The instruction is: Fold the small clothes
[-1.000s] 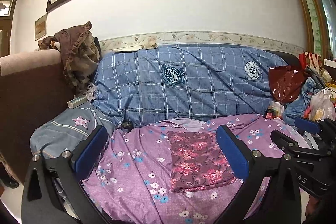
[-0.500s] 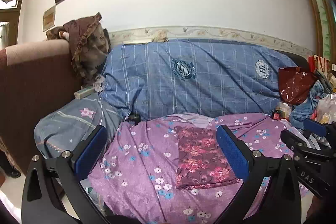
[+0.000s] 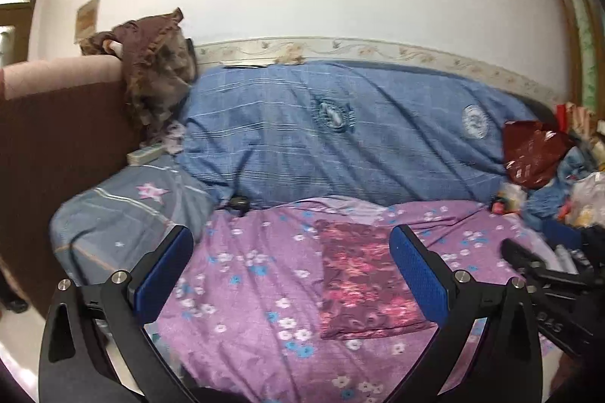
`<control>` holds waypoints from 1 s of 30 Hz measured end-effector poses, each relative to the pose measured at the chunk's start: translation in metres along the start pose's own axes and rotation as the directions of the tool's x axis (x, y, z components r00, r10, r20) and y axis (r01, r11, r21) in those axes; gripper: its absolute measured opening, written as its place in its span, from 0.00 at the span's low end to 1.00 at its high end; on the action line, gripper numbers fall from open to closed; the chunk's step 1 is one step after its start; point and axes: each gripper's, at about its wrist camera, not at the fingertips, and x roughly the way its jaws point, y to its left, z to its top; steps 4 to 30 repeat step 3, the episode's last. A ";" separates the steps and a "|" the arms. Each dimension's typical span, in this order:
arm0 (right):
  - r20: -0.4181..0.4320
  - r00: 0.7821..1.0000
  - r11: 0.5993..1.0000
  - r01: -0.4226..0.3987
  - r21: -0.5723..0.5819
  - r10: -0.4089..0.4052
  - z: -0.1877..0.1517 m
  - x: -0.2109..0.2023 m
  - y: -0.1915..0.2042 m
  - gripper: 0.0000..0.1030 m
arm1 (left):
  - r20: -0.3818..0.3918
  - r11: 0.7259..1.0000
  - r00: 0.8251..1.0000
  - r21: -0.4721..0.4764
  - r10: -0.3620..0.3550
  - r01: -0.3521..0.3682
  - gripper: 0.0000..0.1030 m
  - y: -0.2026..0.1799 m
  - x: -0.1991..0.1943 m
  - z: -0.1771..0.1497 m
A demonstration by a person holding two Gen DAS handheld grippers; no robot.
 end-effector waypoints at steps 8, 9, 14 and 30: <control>-0.024 1.000 1.000 0.004 0.002 -0.004 -0.001 0.013 -0.003 0.64 | 0.027 1.000 0.999 -0.006 -0.024 0.024 1.00 0.002 0.006 -0.003; -0.024 1.000 1.000 0.004 0.002 -0.004 -0.001 0.013 -0.003 0.64 | 0.027 1.000 0.999 -0.006 -0.024 0.024 1.00 0.002 0.006 -0.003; -0.024 1.000 1.000 0.004 0.002 -0.004 -0.001 0.013 -0.003 0.64 | 0.027 1.000 0.999 -0.006 -0.024 0.024 1.00 0.002 0.006 -0.003; -0.024 1.000 1.000 0.004 0.002 -0.004 -0.001 0.013 -0.003 0.64 | 0.027 1.000 0.999 -0.006 -0.024 0.024 1.00 0.002 0.006 -0.003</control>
